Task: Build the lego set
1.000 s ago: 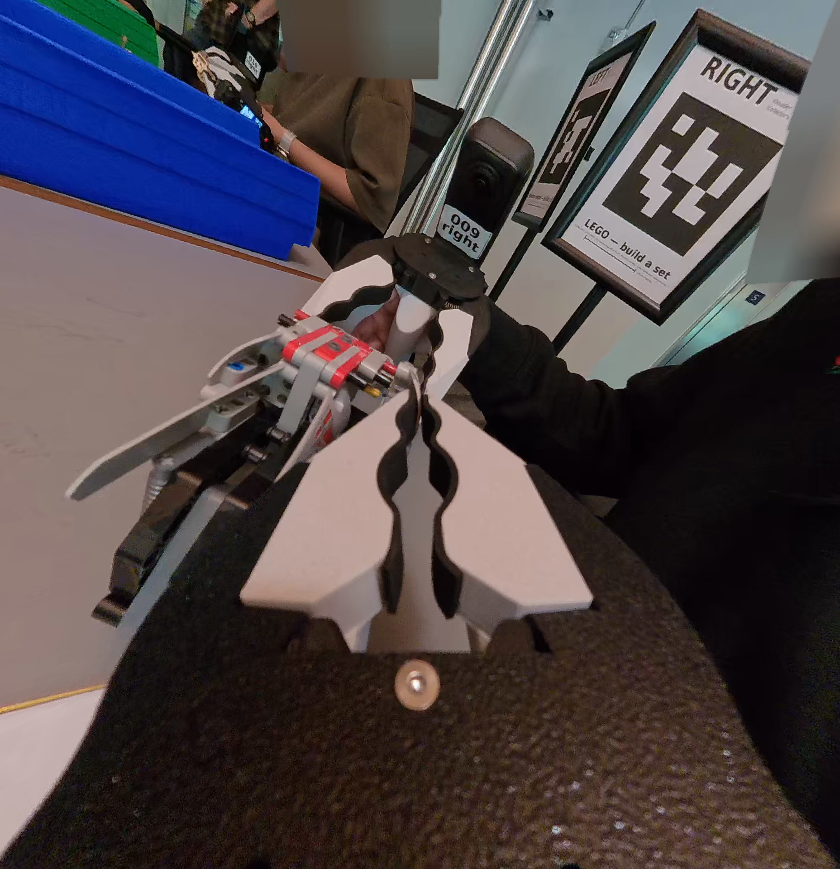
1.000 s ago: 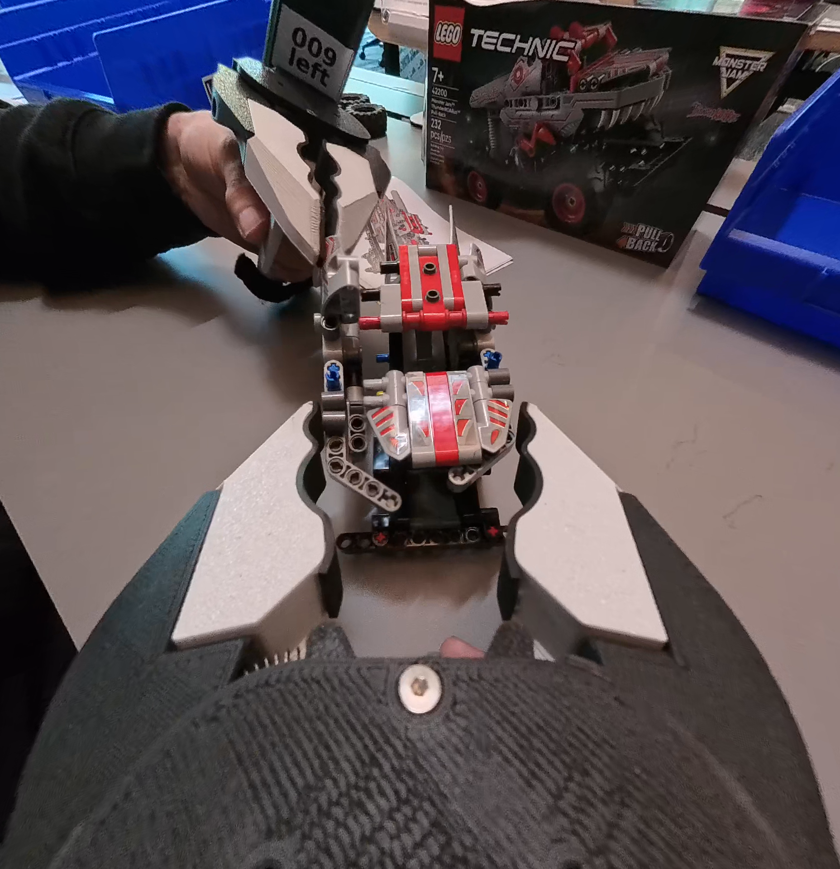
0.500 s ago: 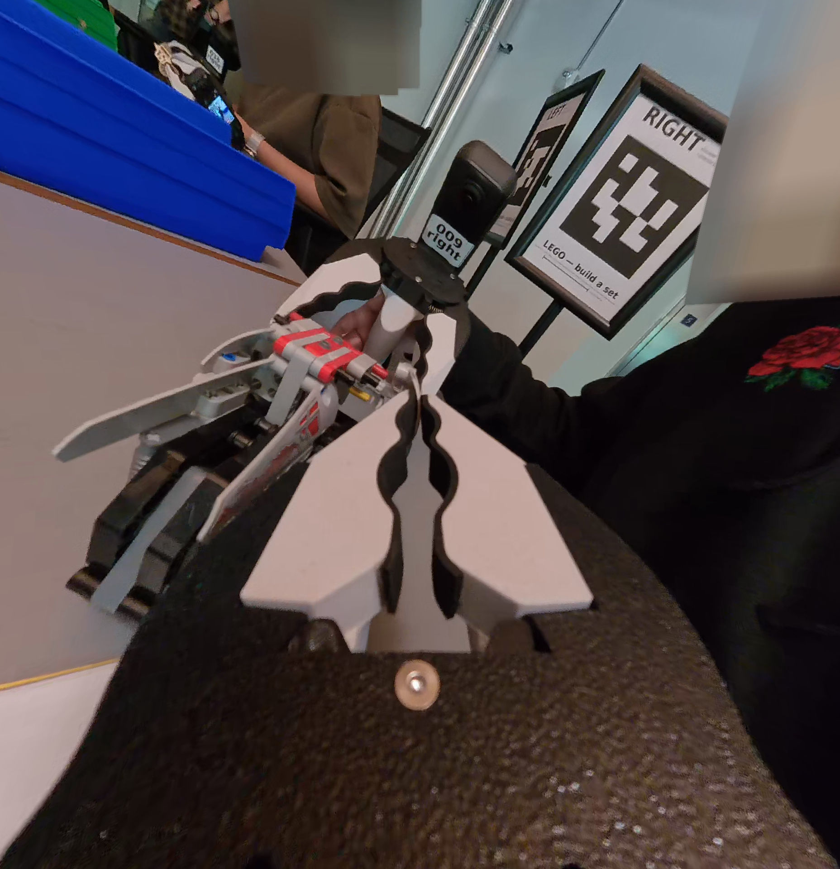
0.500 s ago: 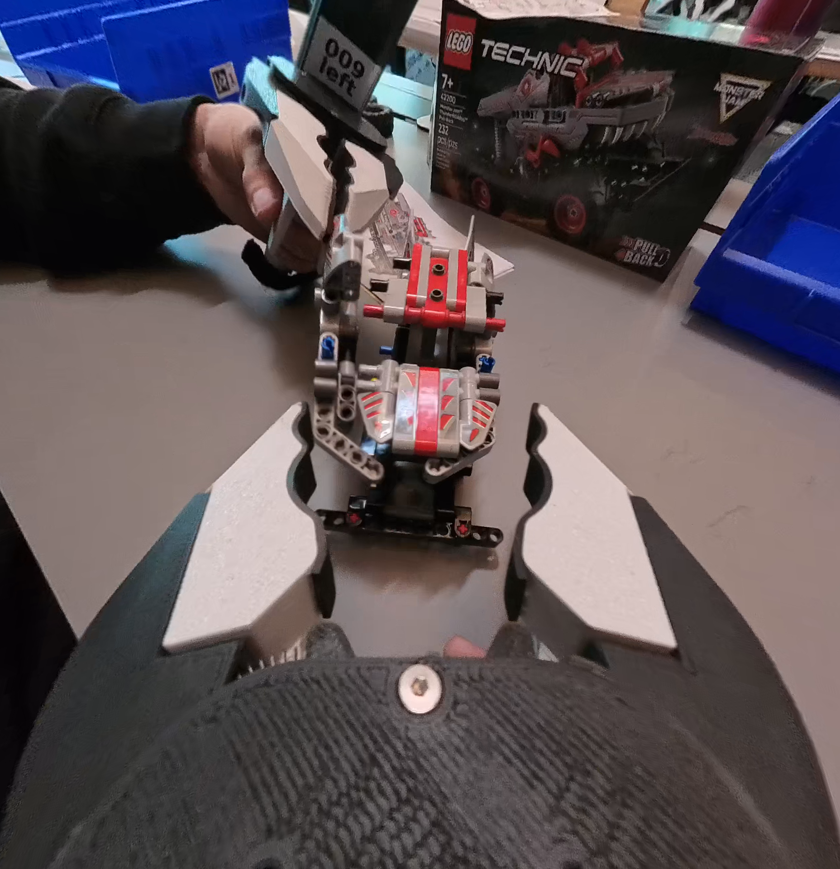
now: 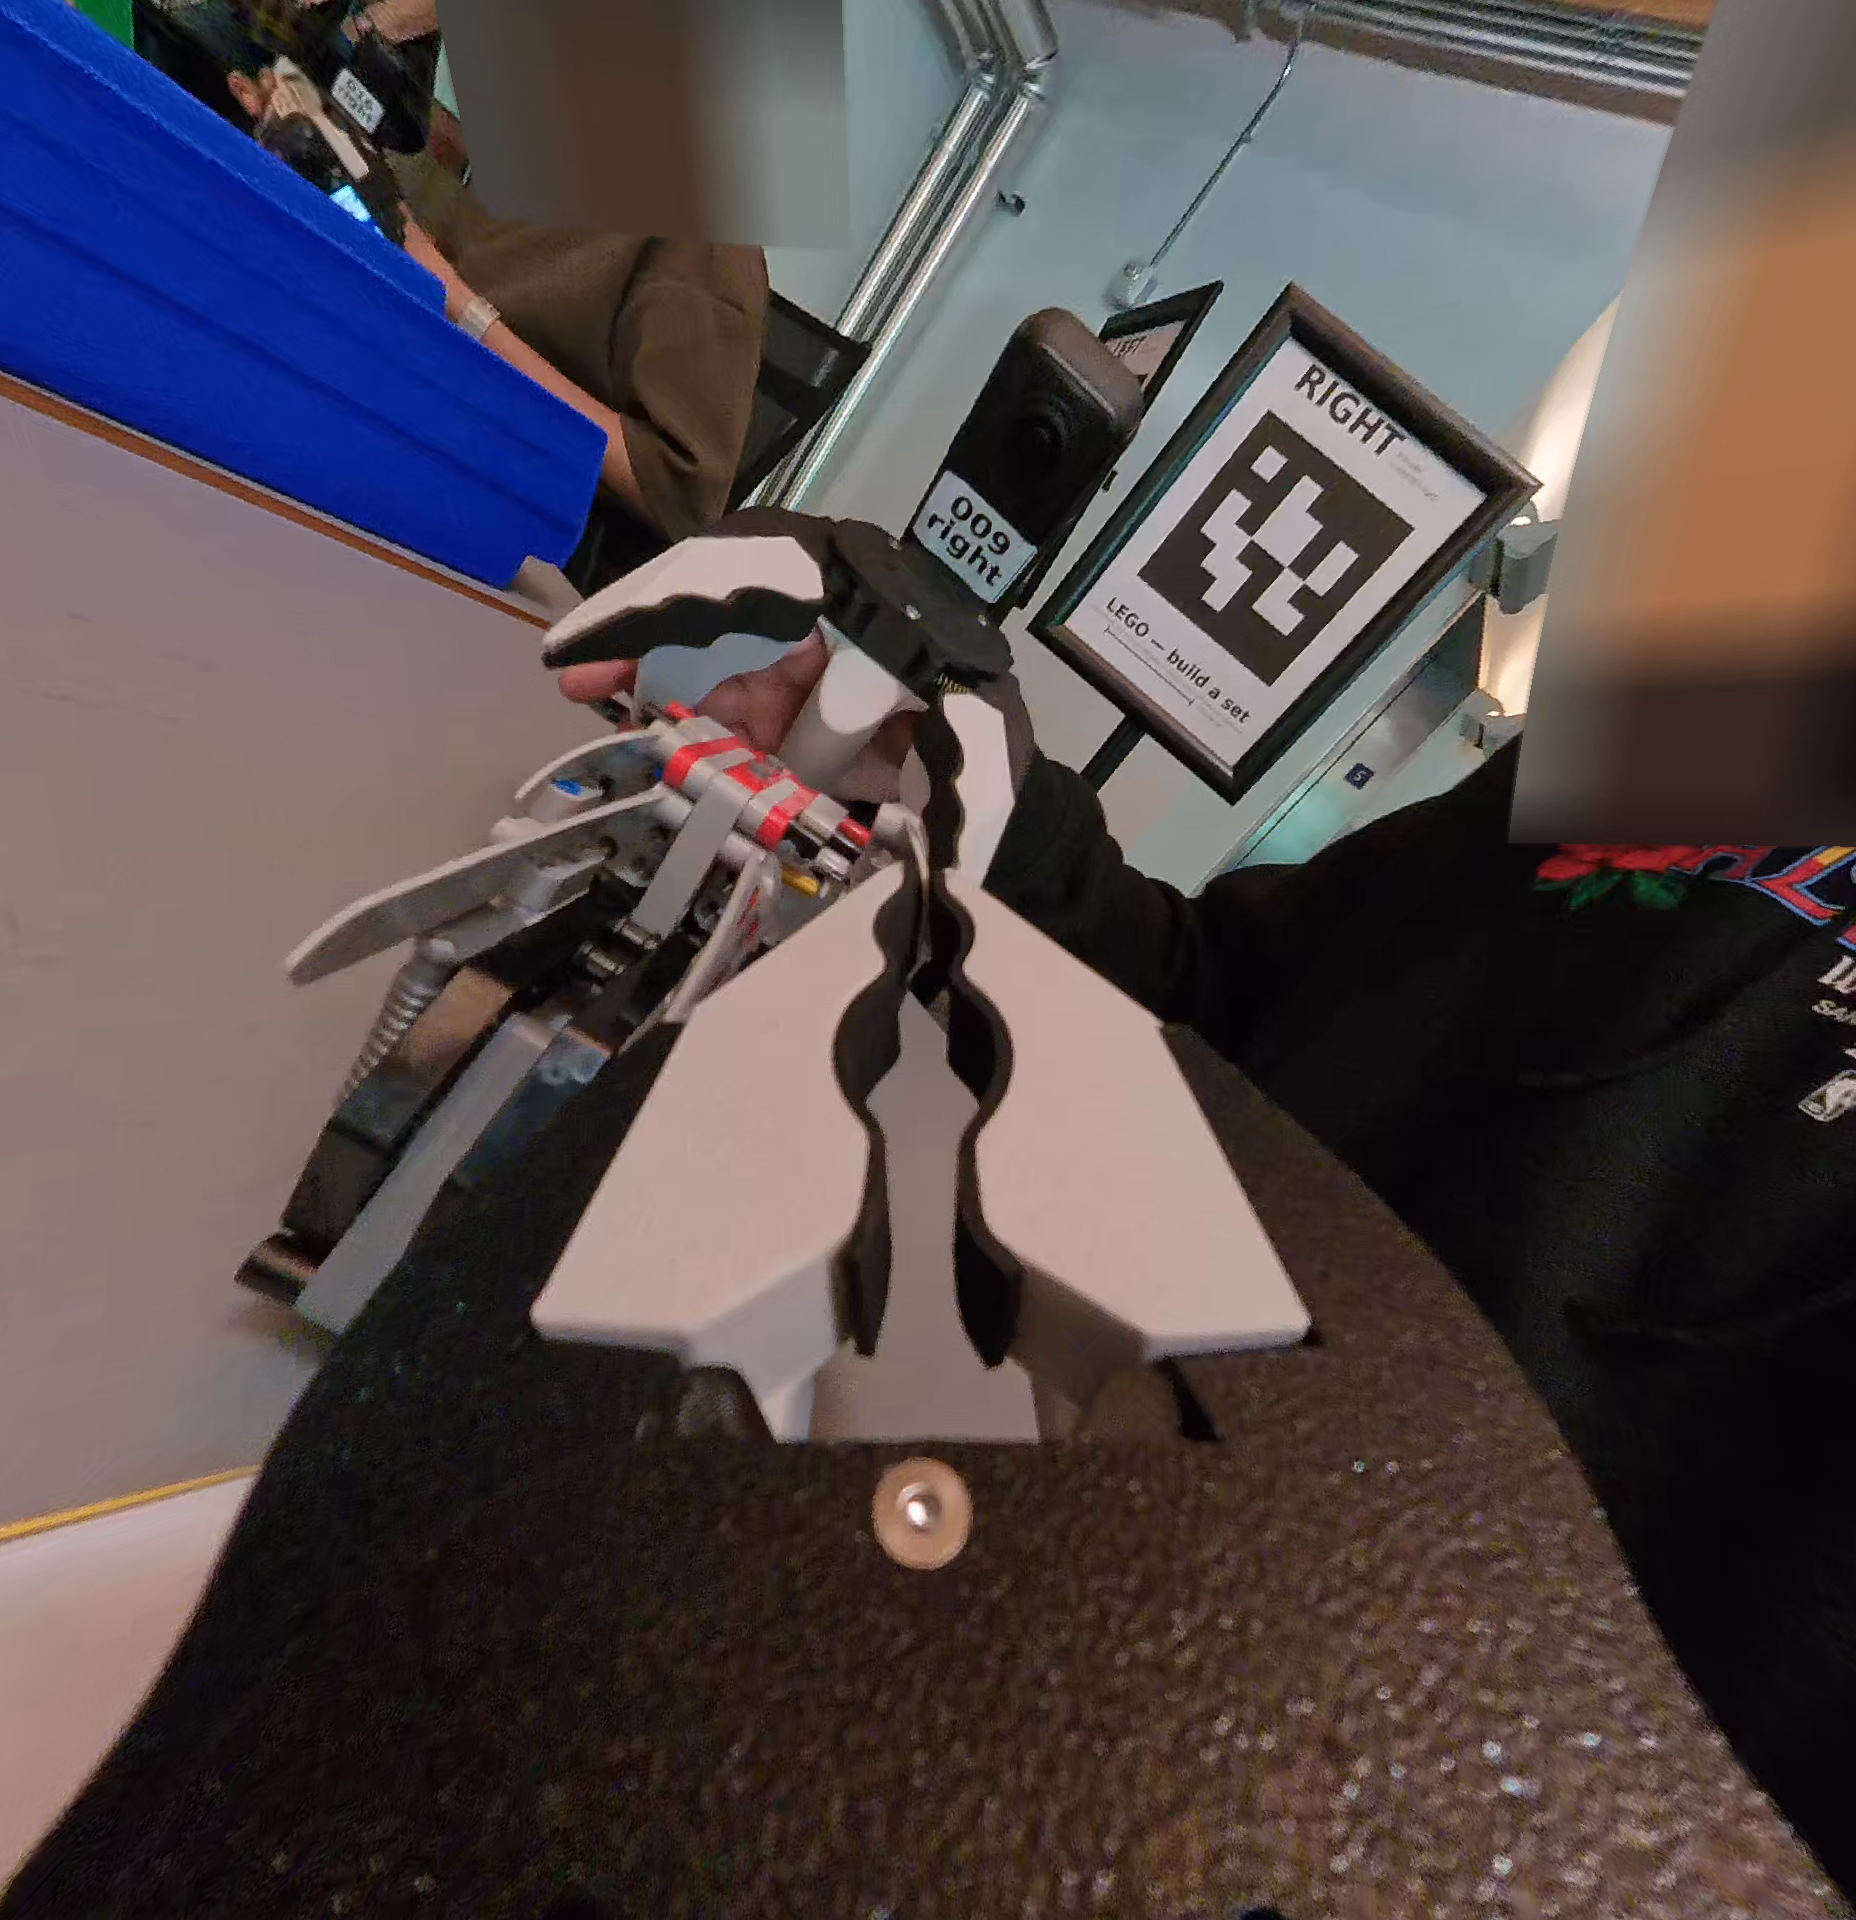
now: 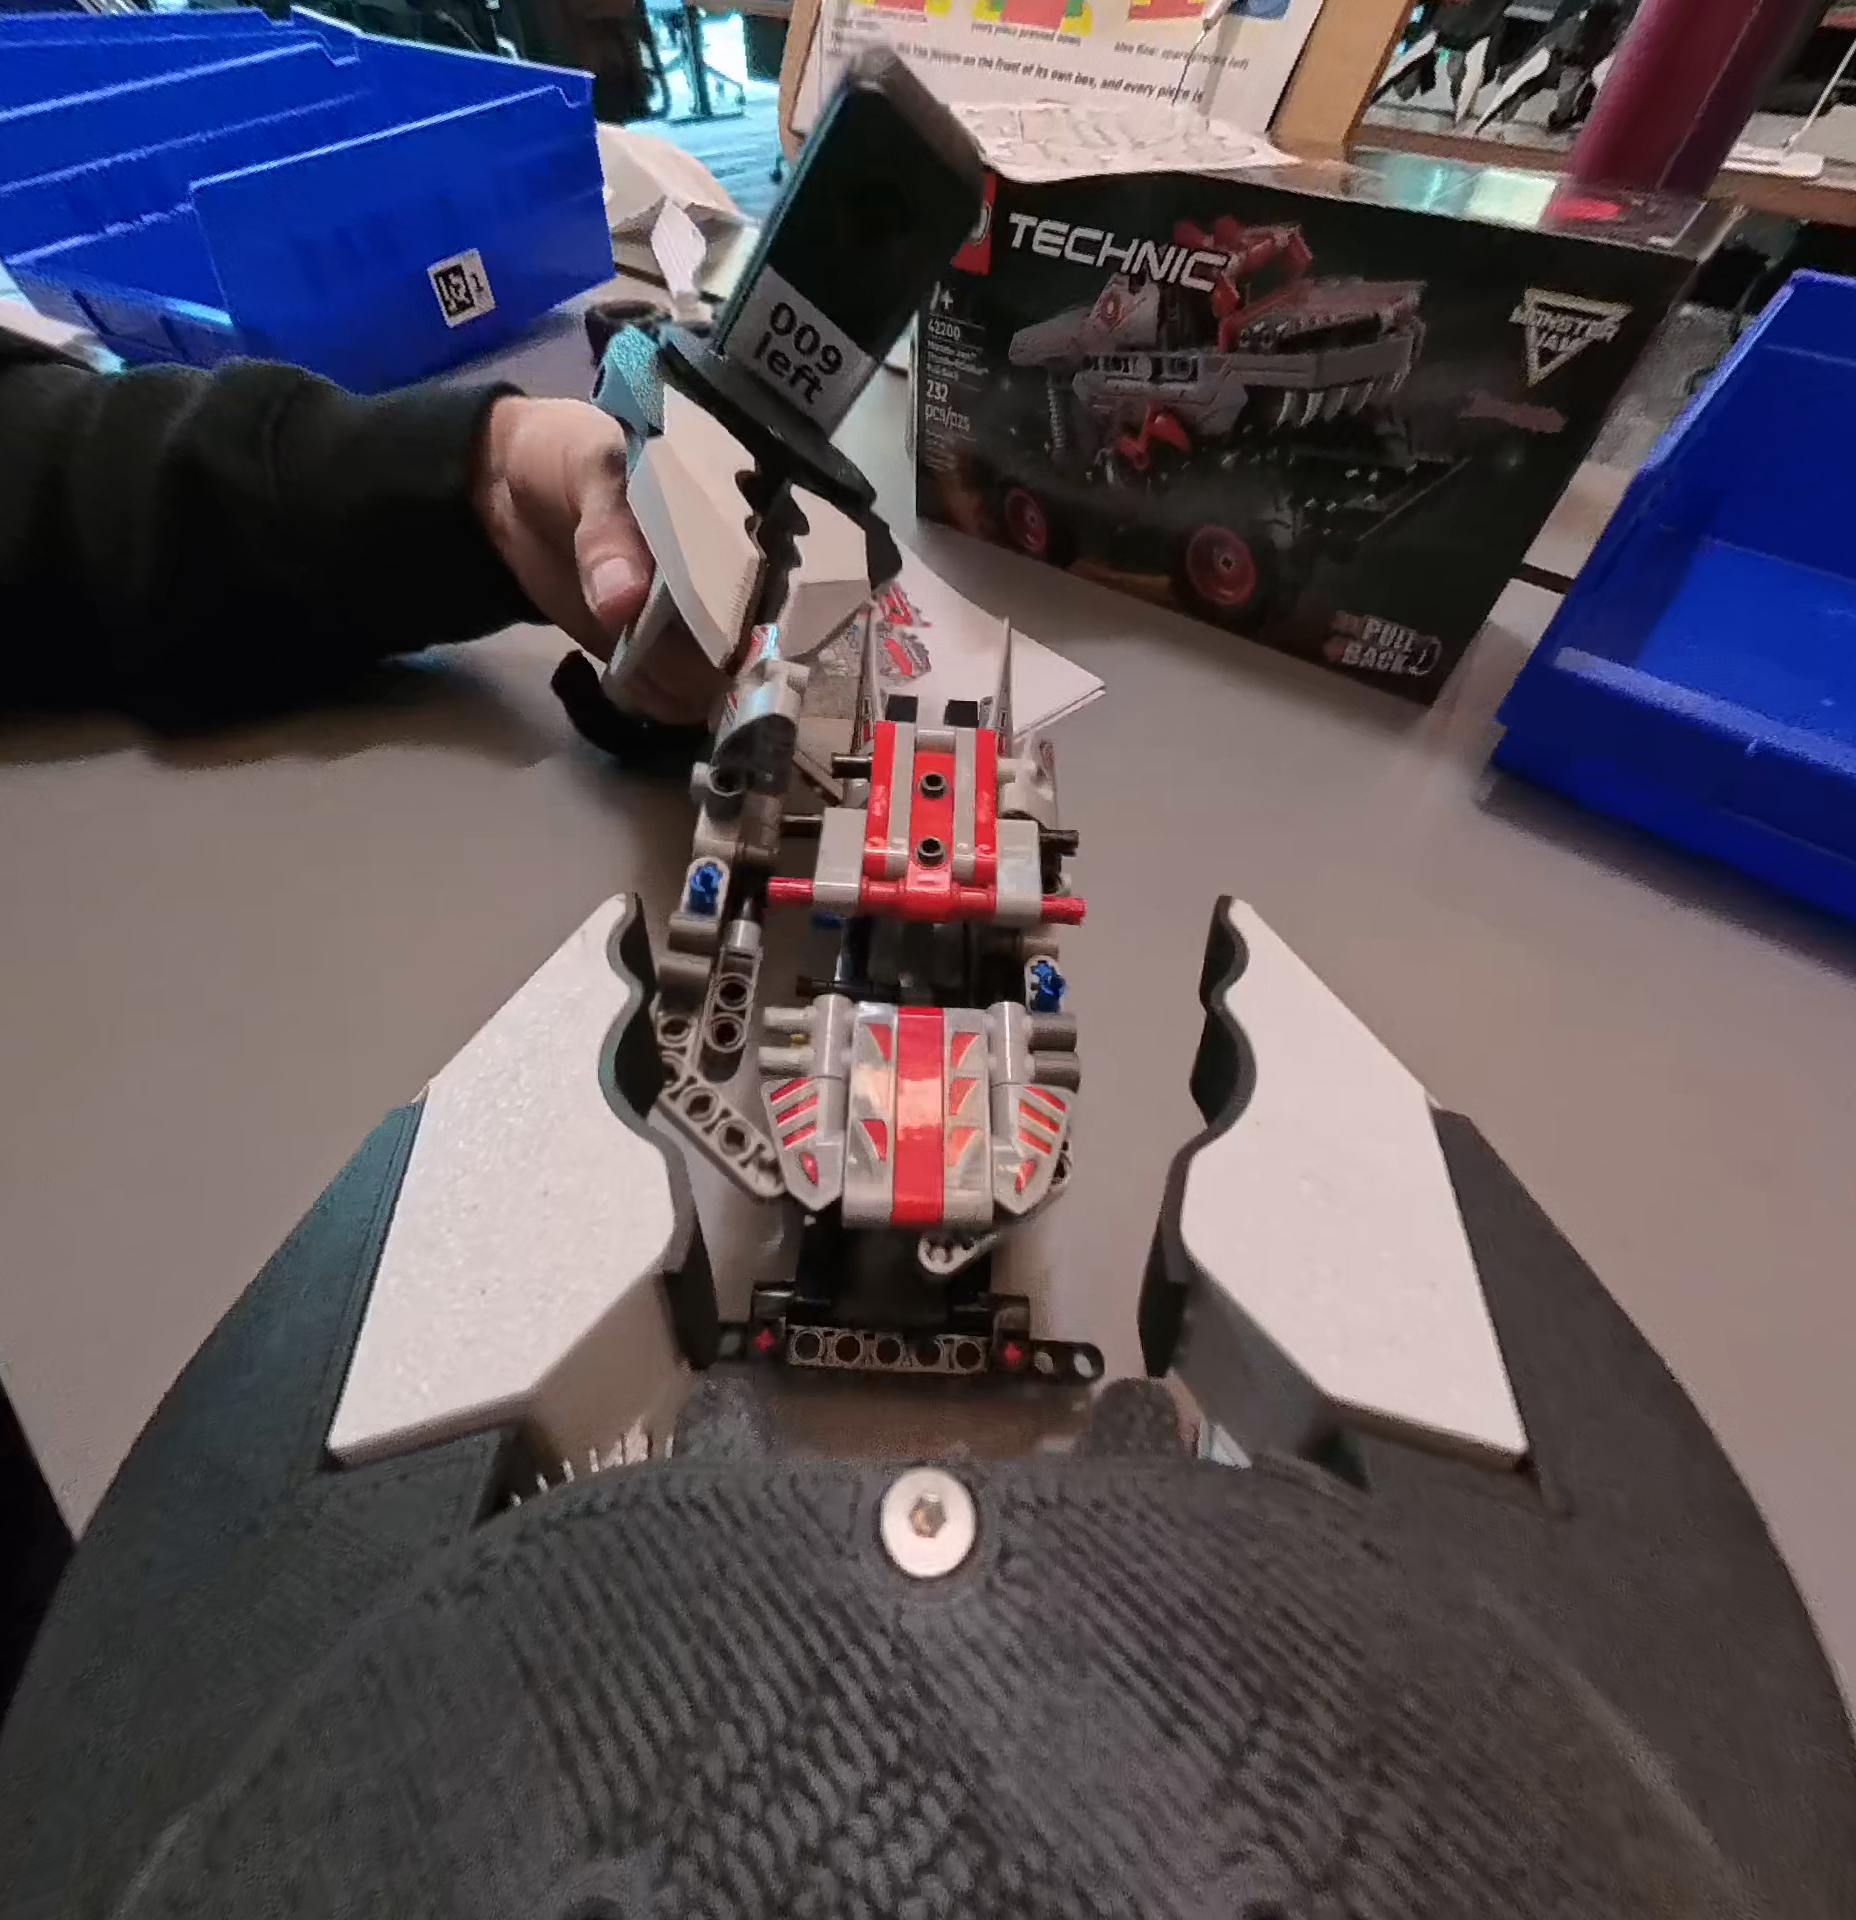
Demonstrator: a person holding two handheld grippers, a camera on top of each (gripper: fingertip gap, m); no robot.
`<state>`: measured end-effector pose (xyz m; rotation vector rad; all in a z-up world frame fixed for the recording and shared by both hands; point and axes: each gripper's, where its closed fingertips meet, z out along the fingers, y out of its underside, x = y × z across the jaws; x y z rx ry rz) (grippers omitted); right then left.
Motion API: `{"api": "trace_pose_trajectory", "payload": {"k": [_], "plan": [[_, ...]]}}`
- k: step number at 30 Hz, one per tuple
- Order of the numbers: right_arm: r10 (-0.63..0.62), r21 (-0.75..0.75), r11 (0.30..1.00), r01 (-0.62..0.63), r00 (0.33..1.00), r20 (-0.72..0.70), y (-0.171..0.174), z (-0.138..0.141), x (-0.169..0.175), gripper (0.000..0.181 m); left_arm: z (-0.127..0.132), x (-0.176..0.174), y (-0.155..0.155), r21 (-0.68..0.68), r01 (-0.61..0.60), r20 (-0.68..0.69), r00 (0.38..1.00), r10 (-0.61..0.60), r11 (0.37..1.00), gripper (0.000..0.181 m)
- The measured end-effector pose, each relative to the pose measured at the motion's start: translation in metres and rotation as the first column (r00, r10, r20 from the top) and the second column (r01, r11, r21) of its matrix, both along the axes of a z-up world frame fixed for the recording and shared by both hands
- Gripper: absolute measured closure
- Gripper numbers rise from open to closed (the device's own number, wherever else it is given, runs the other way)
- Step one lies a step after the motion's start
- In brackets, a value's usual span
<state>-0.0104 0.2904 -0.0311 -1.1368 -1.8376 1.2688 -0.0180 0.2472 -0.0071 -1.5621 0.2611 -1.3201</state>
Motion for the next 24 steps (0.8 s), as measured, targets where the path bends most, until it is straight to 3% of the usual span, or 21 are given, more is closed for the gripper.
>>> {"api": "trace_pose_trajectory", "payload": {"k": [11, 20, 24], "plan": [[0.009, 0.027, 1.000, -0.010, 0.999, 0.040, -0.009, 0.000, -0.010, 0.077, 0.010, -0.001, 0.001, 0.106, -0.022, -0.012, 1.000, 0.023, 0.994, 0.181], [0.030, 0.019, 0.999, -0.032, 0.995, 0.092, -0.011, -0.003, -0.016, 0.092, 0.012, -0.006, 0.005, 0.115, -0.061, -0.007, 0.998, 0.062, 0.991, 0.181], [0.010, -0.024, 1.000, -0.007, 0.995, 0.100, -0.012, -0.001, -0.015, 0.090, 0.012, -0.002, 0.003, 0.116, -0.054, -0.007, 0.998, 0.055, 0.992, 0.181]]}}
